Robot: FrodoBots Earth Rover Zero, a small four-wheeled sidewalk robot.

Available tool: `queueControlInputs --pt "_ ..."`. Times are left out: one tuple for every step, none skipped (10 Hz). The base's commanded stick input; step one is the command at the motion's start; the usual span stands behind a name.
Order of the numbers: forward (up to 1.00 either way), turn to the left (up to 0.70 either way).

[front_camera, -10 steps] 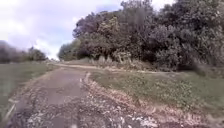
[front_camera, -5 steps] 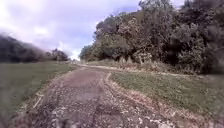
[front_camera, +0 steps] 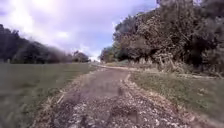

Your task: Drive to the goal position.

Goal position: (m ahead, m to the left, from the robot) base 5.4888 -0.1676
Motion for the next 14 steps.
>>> queueControlInputs --pt "0.85 0.20" --pt "0.85 0.10" --pt "0.85 0.00" --pt "0.85 0.00" --pt "0.85 0.00" --pt "0.85 0.11" --pt "0.85 0.19" --pt "0.85 0.27" --pt "0.85 0.34" --pt "0.85 0.34" --pt "0.85 0.34" --pt "0.85 0.32" --pt "0.85 0.09" --pt "0.85 0.00"
